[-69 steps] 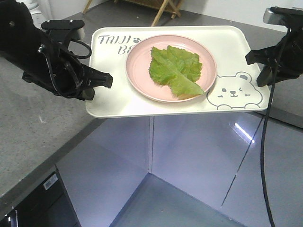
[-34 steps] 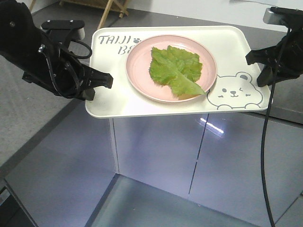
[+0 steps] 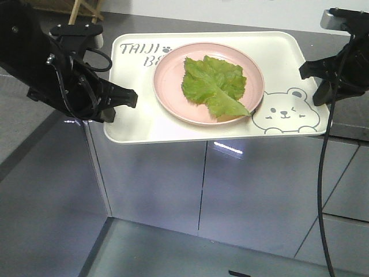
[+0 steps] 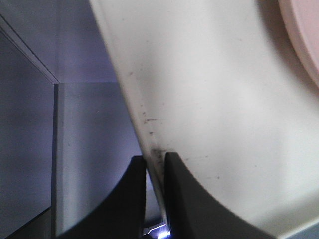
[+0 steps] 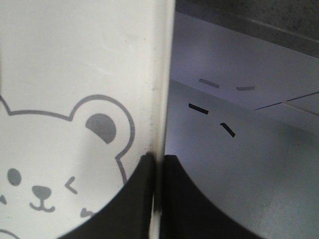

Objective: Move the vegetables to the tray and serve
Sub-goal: 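Hold the tray level with both grippers while the base turns away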

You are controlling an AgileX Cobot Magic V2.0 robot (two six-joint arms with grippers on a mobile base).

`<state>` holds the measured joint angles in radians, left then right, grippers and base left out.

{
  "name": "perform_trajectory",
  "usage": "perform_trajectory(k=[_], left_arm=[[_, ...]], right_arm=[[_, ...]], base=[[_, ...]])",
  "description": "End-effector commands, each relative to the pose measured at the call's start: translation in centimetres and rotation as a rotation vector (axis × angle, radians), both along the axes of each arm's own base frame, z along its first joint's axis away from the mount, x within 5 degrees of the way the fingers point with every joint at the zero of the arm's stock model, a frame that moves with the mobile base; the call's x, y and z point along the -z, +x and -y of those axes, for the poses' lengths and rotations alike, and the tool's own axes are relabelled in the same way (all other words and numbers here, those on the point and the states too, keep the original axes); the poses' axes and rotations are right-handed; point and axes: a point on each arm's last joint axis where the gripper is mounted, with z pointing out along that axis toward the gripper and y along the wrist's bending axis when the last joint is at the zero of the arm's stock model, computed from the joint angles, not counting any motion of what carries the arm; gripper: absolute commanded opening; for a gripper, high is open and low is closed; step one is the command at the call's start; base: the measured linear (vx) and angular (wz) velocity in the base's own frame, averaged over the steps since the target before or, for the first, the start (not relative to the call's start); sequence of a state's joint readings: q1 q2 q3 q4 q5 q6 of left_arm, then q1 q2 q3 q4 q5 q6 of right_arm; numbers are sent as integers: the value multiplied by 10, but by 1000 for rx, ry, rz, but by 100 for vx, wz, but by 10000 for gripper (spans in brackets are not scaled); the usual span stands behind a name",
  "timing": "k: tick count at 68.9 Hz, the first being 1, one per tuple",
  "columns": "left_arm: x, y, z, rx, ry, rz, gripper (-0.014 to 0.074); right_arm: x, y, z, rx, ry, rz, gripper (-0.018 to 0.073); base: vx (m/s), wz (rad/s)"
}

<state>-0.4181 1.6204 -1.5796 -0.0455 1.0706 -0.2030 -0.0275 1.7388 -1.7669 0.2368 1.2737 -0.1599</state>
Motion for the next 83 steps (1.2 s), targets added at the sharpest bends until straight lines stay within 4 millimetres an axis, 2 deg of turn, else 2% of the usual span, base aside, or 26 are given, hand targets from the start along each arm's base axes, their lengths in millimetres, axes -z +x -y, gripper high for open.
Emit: perform_trajectory(k=[1,83], left_arm=[[-30,-10,3,36,-67,128,-6],[-30,-10,3,36,-67,128,-6]], right_arm=[[-29,-15,-4,-21,29,81,-6],[-29,-15,-4,-21,29,81,-6]], base=[[-2,-26],[-1,-15]])
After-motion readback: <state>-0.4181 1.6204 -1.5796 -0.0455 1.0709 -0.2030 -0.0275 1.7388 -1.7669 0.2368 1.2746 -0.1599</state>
